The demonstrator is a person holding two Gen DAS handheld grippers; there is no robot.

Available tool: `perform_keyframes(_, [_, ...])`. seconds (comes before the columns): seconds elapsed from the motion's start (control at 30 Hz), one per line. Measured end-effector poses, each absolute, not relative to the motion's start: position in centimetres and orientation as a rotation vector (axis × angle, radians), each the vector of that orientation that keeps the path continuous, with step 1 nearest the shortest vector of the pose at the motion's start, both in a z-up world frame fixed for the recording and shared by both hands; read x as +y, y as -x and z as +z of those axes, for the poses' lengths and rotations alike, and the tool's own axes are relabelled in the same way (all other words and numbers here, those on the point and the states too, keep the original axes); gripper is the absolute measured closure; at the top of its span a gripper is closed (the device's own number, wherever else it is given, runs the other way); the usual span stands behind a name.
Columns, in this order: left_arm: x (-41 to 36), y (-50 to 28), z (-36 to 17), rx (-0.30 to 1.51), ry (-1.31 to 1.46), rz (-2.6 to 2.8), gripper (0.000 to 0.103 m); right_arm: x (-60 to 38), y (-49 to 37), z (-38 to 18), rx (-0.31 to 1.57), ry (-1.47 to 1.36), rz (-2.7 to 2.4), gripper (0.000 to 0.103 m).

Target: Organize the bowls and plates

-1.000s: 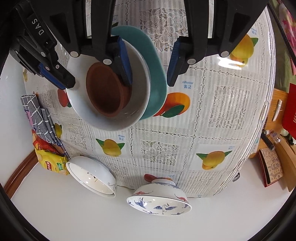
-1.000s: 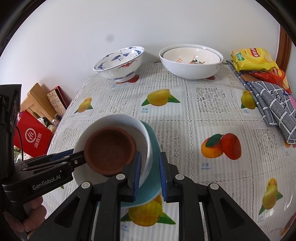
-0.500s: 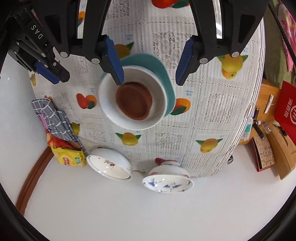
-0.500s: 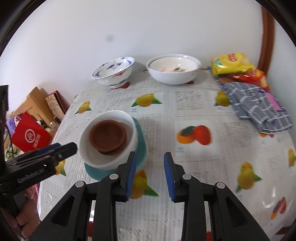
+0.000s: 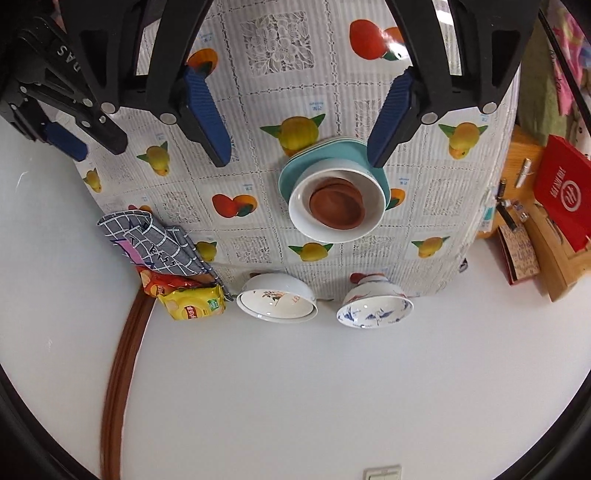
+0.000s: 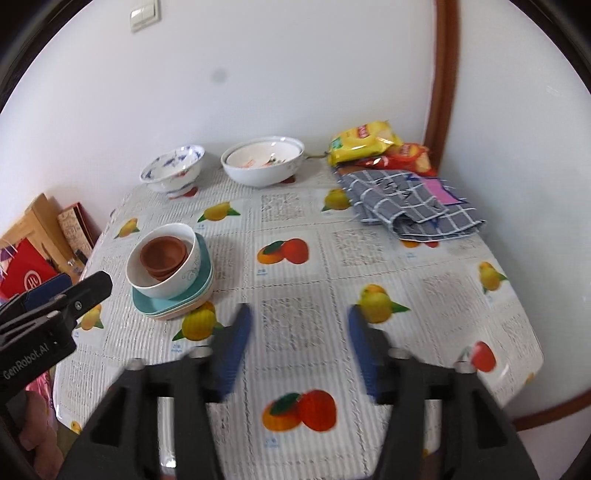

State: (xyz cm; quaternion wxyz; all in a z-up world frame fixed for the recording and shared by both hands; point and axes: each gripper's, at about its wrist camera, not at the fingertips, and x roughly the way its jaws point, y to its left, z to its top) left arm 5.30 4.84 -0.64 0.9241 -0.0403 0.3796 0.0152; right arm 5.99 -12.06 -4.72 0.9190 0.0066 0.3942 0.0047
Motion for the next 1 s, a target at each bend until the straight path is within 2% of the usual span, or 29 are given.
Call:
perform_keyframes(0.13, [3.3, -3.2, -0.2, 0.75, 0.071, 0.031, 0.015, -13.2, -3.6, -4.4, 0.787, -0.004, -0.025, 0.024])
perform_keyframes(0.27, [2.1, -1.2, 0.1, 0.729, 0.051, 0.035, 0.005, -14.3, -1.3, -4.2, 0.762, 0.002, -0.043, 0.017])
perform_keyframes(1.0, [0.7, 3.5, 2.1, 0.655, 0.022, 0.044, 0.004, -15.6, 3.4, -2.3, 0.697, -0.029, -0.036, 0.015])
